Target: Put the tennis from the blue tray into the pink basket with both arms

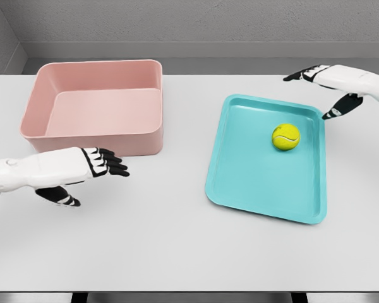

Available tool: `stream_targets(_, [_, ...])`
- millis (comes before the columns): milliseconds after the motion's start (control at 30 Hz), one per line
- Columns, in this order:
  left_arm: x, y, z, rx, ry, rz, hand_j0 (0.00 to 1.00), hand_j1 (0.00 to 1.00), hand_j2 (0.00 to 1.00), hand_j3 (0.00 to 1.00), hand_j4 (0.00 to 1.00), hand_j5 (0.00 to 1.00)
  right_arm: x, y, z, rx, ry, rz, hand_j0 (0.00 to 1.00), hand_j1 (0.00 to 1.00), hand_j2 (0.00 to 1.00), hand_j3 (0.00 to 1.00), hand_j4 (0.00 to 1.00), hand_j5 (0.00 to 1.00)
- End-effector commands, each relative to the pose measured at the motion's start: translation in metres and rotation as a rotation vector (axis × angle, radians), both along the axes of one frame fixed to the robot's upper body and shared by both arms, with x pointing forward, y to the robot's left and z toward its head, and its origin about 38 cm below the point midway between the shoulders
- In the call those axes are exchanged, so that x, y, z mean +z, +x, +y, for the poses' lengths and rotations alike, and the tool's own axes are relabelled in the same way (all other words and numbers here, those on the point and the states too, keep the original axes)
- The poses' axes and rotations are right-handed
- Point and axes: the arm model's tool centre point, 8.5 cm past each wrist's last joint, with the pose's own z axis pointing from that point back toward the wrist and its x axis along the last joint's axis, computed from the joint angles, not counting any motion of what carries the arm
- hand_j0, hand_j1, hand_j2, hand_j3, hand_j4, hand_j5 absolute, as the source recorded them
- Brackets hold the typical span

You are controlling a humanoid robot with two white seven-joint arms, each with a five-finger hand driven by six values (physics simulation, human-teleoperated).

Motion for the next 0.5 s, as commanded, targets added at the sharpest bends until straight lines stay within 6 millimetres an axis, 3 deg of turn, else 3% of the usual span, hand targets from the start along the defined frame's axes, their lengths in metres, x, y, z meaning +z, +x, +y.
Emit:
stream_targets(0, [-0.003, 0.0, -0.006, -0.017, 0.004, 0.024, 1.0, 1.0, 1.0, 1.0, 1.0, 1.0, -0.002, -0.001, -0.001, 0.0, -0.007, 0.012, 1.0, 1.0, 1.0, 1.0, 1.0, 1.0])
stream_targets(167, [0.004, 0.006, -0.03, -0.084, -0.042, 0.051, 1.0, 1.0, 1.0, 1.0, 1.0, 1.0, -0.004, -0.002, -0.001, 0.001, -0.011, 0.015, 1.0, 1.0, 1.0, 1.0, 1.0, 1.0])
stream_targets(267, [0.016, 0.011, -0.042, -0.119, -0.064, 0.059, 1.0, 1.0, 1.0, 1.0, 1.0, 1.0, -0.027, -0.007, 0.011, 0.04, -0.049, 0.076, 1.0, 1.0, 1.0, 1.0, 1.0, 1.0])
stream_targets(333, [0.022, 0.015, -0.052, -0.151, -0.07, 0.061, 1.0, 1.0, 1.0, 1.0, 1.0, 1.0, -0.03, -0.008, 0.013, 0.049, -0.056, 0.085, 1.0, 1.0, 1.0, 1.0, 1.0, 1.0])
stream_targets(400, [0.011, 0.011, -0.067, -0.215, -0.025, 0.117, 1.0, 1.0, 1.0, 1.0, 1.0, 1.0, -0.03, -0.008, 0.013, 0.05, -0.058, 0.087, 1.0, 1.0, 1.0, 1.0, 1.0, 1.0])
stream_targets(467, [0.005, 0.008, -0.068, -0.226, -0.006, 0.137, 1.0, 1.0, 1.0, 1.0, 1.0, 1.0, -0.035, -0.009, 0.016, 0.057, -0.066, 0.098, 1.0, 1.0, 1.0, 1.0, 1.0, 1.0])
